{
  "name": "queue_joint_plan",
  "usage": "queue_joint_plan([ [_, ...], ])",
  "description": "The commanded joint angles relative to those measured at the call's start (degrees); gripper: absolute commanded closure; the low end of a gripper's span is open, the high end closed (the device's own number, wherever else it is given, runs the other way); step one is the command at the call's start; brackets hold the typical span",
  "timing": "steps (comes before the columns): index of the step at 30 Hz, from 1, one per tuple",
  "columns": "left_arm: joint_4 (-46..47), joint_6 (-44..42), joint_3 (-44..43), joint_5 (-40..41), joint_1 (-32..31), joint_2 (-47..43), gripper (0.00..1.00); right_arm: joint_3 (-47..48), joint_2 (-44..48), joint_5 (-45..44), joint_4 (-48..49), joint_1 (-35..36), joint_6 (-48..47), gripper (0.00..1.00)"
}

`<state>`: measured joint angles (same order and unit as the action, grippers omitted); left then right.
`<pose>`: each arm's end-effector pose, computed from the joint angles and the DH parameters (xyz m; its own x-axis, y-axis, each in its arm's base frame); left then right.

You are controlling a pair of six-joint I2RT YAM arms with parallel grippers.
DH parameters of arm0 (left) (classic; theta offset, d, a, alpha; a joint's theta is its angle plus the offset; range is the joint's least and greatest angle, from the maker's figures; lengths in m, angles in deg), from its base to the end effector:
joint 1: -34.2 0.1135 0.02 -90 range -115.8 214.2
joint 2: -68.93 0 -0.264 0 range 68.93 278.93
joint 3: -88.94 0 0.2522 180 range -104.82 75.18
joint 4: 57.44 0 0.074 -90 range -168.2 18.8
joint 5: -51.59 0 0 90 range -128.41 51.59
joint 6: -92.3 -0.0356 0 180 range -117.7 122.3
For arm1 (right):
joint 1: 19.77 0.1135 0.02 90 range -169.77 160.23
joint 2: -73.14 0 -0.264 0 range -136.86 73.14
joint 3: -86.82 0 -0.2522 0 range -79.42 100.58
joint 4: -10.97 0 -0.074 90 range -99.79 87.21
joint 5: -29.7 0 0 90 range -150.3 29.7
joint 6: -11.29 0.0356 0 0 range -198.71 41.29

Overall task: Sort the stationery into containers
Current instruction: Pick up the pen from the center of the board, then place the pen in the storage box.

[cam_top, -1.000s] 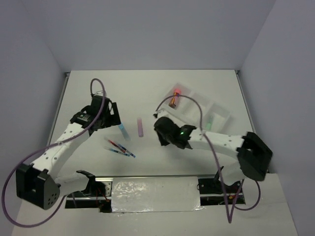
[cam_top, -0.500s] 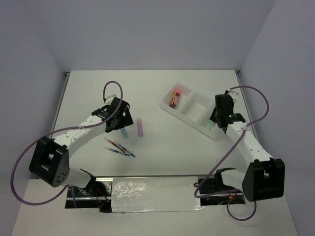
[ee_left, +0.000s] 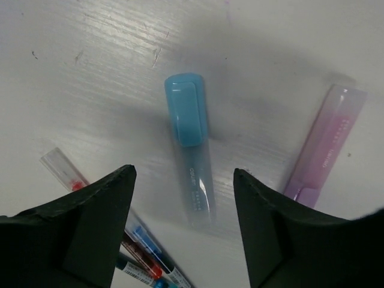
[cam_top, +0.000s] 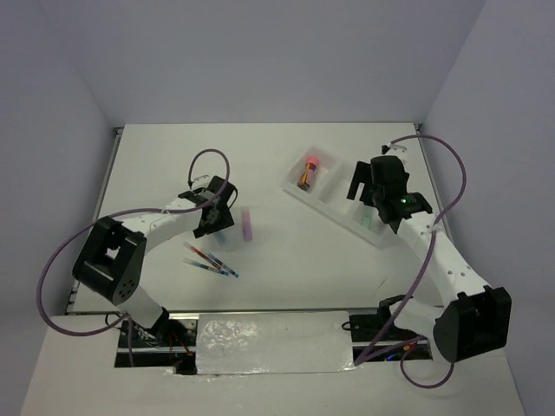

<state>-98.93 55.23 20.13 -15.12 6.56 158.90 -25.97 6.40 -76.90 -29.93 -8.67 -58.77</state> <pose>0.2759 -0.1286 0.1917 -0.6859 -0.4681 -0.5571 -0.4680 0.8701 -0.1549 0.2475 0.0382 0.2880 -0.5884 0.2176 -0.7788 0.2442 0.9660 0.0854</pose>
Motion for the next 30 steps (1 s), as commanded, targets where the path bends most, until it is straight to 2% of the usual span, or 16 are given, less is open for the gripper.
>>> queue_joint_plan([
  [1,1.00,1.91,-1.64,2.20,-0.31,3.53,0.24,3.41,4.07,-1.50,-2.74,5.07,-0.96,0.07],
  [4,2.05,2.62,-1.91,0.80,-0.40,8.10,0.25,4.12,7.23,-2.21,-4.06,9.19,-0.43,0.07],
  [6,3.02,2.88,-1.64,0.01,-0.49,10.30,0.36,4.29,9.25,-2.12,-4.59,12.01,0.09,0.07],
  [7,3.72,3.06,-1.64,-0.08,-0.57,10.66,0.43,4.12,9.96,-2.03,-4.51,12.72,0.27,0.06],
  [8,3.99,3.15,-1.47,-0.26,-0.66,10.92,0.58,3.77,11.70,-0.38,-3.90,13.16,0.79,0.05],
  [10,4.08,3.67,-1.29,-0.26,-0.84,10.23,0.76,1.23,13.91,4.79,-1.71,14.21,0.89,0.00],
  [11,3.13,4.20,-1.29,0.35,-1.36,8.48,0.89,-0.44,15.14,8.91,2.83,14.39,1.15,0.00],
  [12,2.59,5.16,-1.20,1.92,-1.80,7.07,0.96,-4.46,17.32,18.44,6.27,14.48,1.76,0.00],
  [13,2.50,5.43,-0.86,2.54,-2.41,3.23,1.00,-6.76,18.22,22.62,13.18,15.44,2.72,0.00],
  [15,3.29,6.39,0.02,2.81,-4.26,-1.18,1.00,-13.24,19.19,29.22,20.59,17.90,6.85,0.00],
  [16,3.38,6.75,0.20,2.81,-5.22,-3.38,1.00,-15.02,19.02,29.17,24.02,20.17,8.17,0.00],
  [17,2.77,7.36,-0.41,2.99,-7.41,-7.06,1.00,-18.09,18.58,28.30,31.02,25.42,9.83,0.00],
  [20,1.72,10.34,-2.34,3.78,-12.34,-12.62,1.00,-19.78,13.50,21.71,39.77,33.87,10.73,0.01],
  [24,3.19,13.43,-2.61,6.07,-18.58,-19.29,1.00,-21.37,4.80,20.46,52.59,36.36,12.66,0.05],
  [27,5.83,14.40,-2.08,5.63,-21.05,-22.02,1.00,-20.15,1.80,20.73,55.52,38.12,12.66,0.08],
  [30,7.59,14.31,-2.26,3.87,-21.76,-23.09,1.00,-17.33,-2.16,20.12,55.08,39.27,12.57,0.16],
])
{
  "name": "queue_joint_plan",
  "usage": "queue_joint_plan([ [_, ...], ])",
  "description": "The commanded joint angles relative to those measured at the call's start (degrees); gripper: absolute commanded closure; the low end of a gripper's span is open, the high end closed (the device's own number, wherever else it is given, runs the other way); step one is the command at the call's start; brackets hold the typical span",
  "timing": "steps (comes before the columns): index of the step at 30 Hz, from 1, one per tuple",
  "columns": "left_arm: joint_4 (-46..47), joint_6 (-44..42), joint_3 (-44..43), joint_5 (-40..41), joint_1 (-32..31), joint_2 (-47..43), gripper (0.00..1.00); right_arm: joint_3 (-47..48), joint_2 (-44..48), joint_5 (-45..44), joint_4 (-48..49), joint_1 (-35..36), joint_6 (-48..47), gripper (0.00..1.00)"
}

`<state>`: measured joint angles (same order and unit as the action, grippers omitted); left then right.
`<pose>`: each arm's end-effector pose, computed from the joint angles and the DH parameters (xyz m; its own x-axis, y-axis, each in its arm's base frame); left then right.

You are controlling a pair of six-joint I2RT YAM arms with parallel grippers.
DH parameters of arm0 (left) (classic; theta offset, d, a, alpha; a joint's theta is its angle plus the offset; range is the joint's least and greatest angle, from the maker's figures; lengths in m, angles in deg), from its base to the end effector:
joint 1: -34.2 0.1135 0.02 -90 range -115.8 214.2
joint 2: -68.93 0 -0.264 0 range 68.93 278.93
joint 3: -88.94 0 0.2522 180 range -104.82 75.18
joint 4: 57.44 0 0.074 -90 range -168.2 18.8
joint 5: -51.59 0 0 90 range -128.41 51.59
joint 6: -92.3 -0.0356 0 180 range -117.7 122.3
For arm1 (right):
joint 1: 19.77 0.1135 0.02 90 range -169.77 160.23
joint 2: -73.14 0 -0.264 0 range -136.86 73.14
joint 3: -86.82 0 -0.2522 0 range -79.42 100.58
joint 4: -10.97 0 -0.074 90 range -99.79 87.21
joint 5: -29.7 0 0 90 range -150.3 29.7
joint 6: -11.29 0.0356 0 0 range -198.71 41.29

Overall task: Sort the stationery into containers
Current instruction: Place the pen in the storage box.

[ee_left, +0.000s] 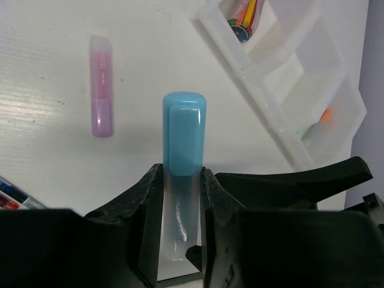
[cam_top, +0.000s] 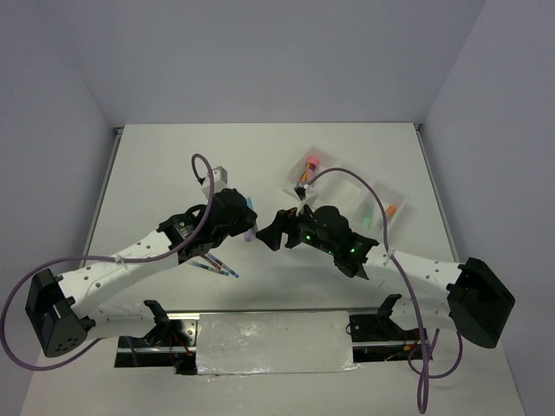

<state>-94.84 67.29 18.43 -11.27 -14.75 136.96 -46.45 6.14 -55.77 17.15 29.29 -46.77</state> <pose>0.1829 -0.1853 0.3087 -0.5445 -0.6027 -0.5833 -0.1608 0.7575 -0.6327 0.1680 0.1980 0.2425 -0.5603 0.1589 -0.8129 -0.5972 0.6025 0.5294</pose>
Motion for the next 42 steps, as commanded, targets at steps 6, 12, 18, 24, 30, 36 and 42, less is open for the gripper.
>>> queue_joint_plan([
  [6,5.00,1.98,-1.52,-1.91,-1.15,-0.18,0.94,4.38,-6.47,0.56,12.39,1.39,2.07,0.47],
  [12,6.06,0.84,-3.00,-0.33,-1.15,1.14,0.54,4.65,-8.15,0.49,11.20,1.13,4.35,0.73],
  [18,-4.29,-2.59,-10.21,9.30,-1.06,4.83,0.01,0.60,4.12,-14.85,-9.13,-5.36,9.10,0.79],
  [24,-9.94,-7.66,-11.72,12.34,2.10,11.68,0.01,-0.01,16.63,-29.22,-35.65,-17.83,7.53,0.73],
  [30,-6.78,-12.52,-11.54,5.57,6.76,24.42,0.01,1.48,16.82,-28.80,-39.28,-34.45,-1.96,0.71],
  [36,-2.03,-15.06,-11.89,0.91,8.69,33.13,0.01,5.25,5.06,-23.08,-34.01,-42.90,-8.30,0.57],
  [42,-1.06,-15.68,-13.82,-0.41,10.10,38.93,0.02,11.06,-0.50,-21.50,-34.88,-42.73,-9.62,0.00],
])
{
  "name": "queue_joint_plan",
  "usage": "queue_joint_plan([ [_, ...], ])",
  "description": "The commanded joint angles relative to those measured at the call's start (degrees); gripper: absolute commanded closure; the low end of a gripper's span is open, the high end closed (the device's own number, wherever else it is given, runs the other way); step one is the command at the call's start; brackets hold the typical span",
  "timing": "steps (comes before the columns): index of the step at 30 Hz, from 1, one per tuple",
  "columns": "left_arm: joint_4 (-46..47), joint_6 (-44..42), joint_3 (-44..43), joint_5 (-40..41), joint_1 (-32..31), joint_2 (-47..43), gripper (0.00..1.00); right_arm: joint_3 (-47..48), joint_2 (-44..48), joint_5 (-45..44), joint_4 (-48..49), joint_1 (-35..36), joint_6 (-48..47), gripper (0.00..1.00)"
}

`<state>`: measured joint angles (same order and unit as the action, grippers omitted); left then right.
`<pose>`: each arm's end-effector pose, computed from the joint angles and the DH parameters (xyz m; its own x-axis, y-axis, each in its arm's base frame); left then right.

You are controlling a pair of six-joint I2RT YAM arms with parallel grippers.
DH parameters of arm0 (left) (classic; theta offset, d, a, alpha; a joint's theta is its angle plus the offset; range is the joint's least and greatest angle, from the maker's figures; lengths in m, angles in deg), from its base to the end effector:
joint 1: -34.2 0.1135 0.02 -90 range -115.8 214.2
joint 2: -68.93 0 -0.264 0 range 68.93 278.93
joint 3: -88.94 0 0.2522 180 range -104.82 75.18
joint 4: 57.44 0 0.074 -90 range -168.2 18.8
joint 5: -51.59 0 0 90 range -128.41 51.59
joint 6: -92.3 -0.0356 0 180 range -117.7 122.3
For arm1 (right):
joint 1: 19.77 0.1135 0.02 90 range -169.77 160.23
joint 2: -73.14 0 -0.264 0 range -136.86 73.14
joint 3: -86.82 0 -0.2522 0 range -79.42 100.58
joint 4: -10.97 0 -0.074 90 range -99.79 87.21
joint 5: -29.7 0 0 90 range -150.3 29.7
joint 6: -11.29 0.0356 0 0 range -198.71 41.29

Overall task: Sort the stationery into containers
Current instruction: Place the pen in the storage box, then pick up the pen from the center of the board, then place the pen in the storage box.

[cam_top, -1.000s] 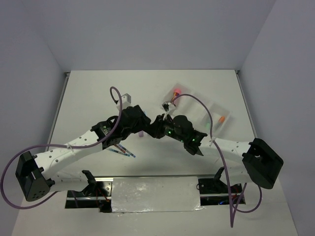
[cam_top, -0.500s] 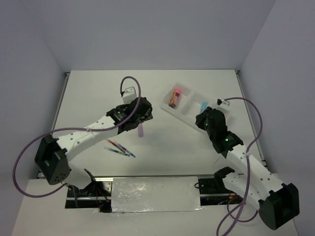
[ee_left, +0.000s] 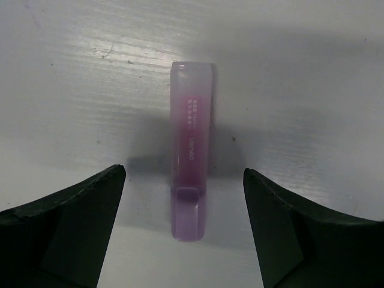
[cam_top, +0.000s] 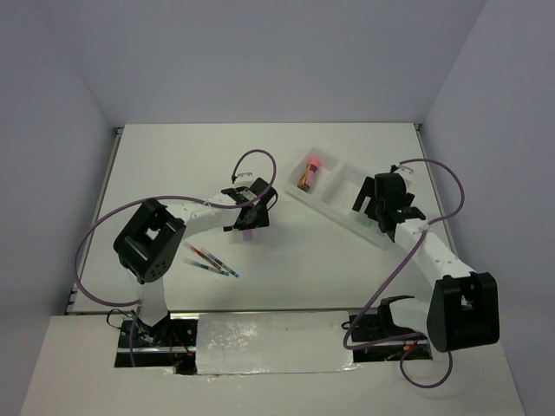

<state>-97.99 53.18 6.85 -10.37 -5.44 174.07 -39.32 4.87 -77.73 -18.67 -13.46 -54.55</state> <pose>0.2940 -0.2218 0.1752 -0.7472 -0.2702 -0.6072 -0.2814 0.9563 -0.0793 0.2438 0.0162 0.2209 -0.5859 0.3281 -0.7410 0.3824 0.9181 0.1041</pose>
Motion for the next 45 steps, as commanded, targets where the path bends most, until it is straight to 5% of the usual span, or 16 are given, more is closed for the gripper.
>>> queue_joint_plan([
  [1,2.09,-1.48,-2.50,-1.57,1.05,3.21,0.09,4.20,1.29,0.73,0.50,0.11,-1.93,0.00],
  [6,2.88,-0.42,-1.89,-3.24,1.41,6.82,0.43,3.15,9.55,3.97,-0.03,5.45,-1.05,0.00],
  [8,3.41,-0.51,-1.98,-4.21,1.67,7.53,0.63,1.92,12.96,7.74,0.84,8.18,-0.61,0.00],
  [9,3.41,-0.08,-1.80,-4.39,1.58,7.36,0.85,0.35,13.94,10.11,2.94,11.33,-0.61,0.00],
  [12,4.46,0.89,0.64,-5.18,1.23,2.64,1.00,-4.48,16.06,21.33,10.82,15.83,1.75,0.00],
  [19,11.04,4.59,6.37,-9.92,-2.37,-15.83,1.00,-11.80,11.95,25.52,31.95,33.40,6.86,0.00],
  [31,18.17,8.45,9.10,-17.04,-7.21,-28.06,1.00,-6.44,2.18,20.17,40.22,39.48,8.18,0.11],
  [34,18.08,8.89,9.10,-16.78,-7.65,-28.76,1.00,-6.26,2.18,20.07,42.16,39.49,8.79,0.20],
  [36,19.04,9.33,9.71,-17.31,-7.74,-29.12,1.00,-5.21,1.13,20.24,42.25,39.57,9.06,0.41],
  [40,22.38,10.30,12.26,-18.63,-7.65,-30.96,0.84,-3.53,-2.13,20.77,41.89,39.57,10.55,1.00],
  [42,22.31,9.95,11.91,-18.02,-7.65,-31.40,0.45,-5.20,-1.78,21.56,43.91,39.49,11.25,1.00],
  [43,22.91,9.43,11.56,-17.66,-7.56,-31.66,0.06,-6.16,-1.08,21.39,42.78,39.14,11.52,1.00],
  [45,20.39,6.71,9.64,-15.04,-7.21,-31.06,0.01,-6.61,3.46,17.29,38.32,38.44,11.26,1.00],
])
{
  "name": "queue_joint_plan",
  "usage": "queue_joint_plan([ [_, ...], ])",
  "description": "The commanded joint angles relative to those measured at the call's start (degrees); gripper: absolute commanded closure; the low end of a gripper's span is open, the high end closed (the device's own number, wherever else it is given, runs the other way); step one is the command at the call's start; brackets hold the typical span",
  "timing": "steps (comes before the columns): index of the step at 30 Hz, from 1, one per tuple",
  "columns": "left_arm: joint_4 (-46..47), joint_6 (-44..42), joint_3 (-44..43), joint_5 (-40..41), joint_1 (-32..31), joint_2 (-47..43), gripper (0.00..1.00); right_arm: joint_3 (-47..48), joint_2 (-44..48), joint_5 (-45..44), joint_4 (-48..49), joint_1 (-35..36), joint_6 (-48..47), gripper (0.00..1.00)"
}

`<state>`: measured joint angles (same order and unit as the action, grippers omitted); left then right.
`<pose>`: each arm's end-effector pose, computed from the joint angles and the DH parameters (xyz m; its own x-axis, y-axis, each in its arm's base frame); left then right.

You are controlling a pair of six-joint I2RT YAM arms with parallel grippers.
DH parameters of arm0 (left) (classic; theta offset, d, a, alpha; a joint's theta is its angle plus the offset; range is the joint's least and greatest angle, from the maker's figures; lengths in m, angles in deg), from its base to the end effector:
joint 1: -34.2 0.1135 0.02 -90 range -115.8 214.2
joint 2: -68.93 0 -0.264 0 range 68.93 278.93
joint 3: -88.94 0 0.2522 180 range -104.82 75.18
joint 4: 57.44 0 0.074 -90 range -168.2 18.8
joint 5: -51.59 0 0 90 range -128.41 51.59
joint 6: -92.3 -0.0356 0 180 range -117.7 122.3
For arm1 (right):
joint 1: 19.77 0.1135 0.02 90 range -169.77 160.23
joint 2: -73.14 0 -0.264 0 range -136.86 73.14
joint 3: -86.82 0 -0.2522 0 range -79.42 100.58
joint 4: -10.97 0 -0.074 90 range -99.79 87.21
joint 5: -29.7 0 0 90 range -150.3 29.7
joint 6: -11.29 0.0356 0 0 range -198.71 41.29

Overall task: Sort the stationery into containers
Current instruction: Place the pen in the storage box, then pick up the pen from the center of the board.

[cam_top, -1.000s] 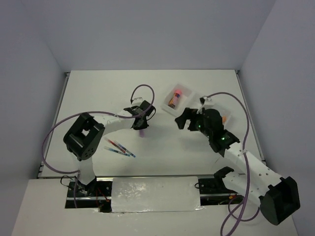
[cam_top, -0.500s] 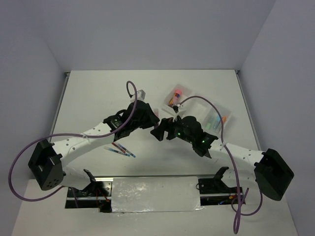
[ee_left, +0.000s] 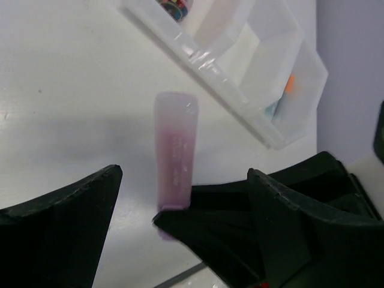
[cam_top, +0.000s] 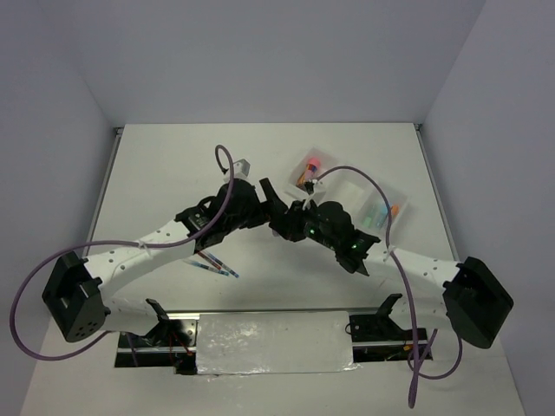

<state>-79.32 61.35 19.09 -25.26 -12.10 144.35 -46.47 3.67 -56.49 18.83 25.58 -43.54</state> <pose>0.2138 -0.2120 0.2944 -0.6479 -0.5308 -0.5463 0.0172 0.7069 -0.7071 0.1851 0.1908 0.2350 -0.5826 0.2281 -0.7801 -0.5131 0.6412 0.5706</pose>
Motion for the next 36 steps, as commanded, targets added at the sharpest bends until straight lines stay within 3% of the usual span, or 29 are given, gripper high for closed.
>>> queue_joint_plan([
  [1,-1.78,-2.26,-6.97,1.77,-0.28,0.07,0.00,1.32,6.61,-7.73,-3.13,-1.74,0.33,1.00],
  [3,-15.83,-1.75,-11.21,9.65,1.21,1.22,0.01,3.34,10.22,-19.99,-21.47,-3.76,1.29,1.00],
  [5,-22.78,0.18,-12.02,13.29,4.18,0.26,0.01,5.54,13.65,-24.28,-35.69,-10.69,1.56,1.00],
  [7,-22.56,0.98,-6.96,13.57,7.87,-4.54,0.01,4.85,15.58,-23.95,-40.85,-20.67,-1.41,1.00],
  [9,-20.81,0.72,-1.16,13.40,9.47,-8.34,0.01,4.58,16.03,-23.50,-42.36,-26.33,-5.18,1.00],
  [14,-22.11,-2.79,3.71,12.61,12.64,-15.73,0.01,6.77,10.34,-18.41,-40.79,-39.51,-12.23,0.98],
  [18,-24.48,-4.64,5.21,10.94,14.57,-17.93,0.01,10.29,3.57,-15.94,-40.43,-42.53,-14.79,0.91],
  [19,-25.71,-4.99,5.29,11.46,15.10,-18.72,0.01,11.51,2.77,-16.20,-40.78,-42.62,-14.88,0.54],
  [20,-26.24,-5.34,5.47,11.64,15.54,-19.08,0.01,11.96,2.15,-16.47,-40.70,-42.62,-14.96,0.31],
  [23,-28.96,-6.57,5.91,12.52,17.56,-19.69,0.01,13.98,2.58,-14.01,-41.14,-42.53,-15.92,0.03],
  [24,-29.84,-6.92,5.48,12.34,18.26,-19.52,0.01,15.29,2.94,-14.36,-41.66,-41.31,-15.93,0.00],
  [27,-32.74,-9.29,4.33,12.34,22.21,-19.52,0.01,17.40,4.96,-15.41,-41.76,-35.70,-17.25,0.01],
  [29,-35.37,-10.09,3.11,13.13,23.88,-19.78,0.01,18.46,4.53,-13.59,-39.31,-27.27,-20.04,0.06],
  [31,-37.22,-11.58,2.05,13.57,26.42,-20.74,0.01,18.64,0.93,1.49,-30.74,-18.25,-23.12,0.27],
  [33,-40.12,-13.16,0.38,15.75,27.93,-22.06,0.01,21.95,-7.11,6.89,-27.70,-11.62,-26.55,0.41],
  [34,-41.09,-13.60,-0.24,17.25,28.11,-22.76,0.01,24.16,-10.39,6.56,-27.43,-5.76,-27.87,0.42],
  [36,-43.82,-13.69,-1.38,22.76,28.20,-24.70,0.01,30.64,-16.89,4.20,-28.47,-1.15,-30.52,0.42],
])
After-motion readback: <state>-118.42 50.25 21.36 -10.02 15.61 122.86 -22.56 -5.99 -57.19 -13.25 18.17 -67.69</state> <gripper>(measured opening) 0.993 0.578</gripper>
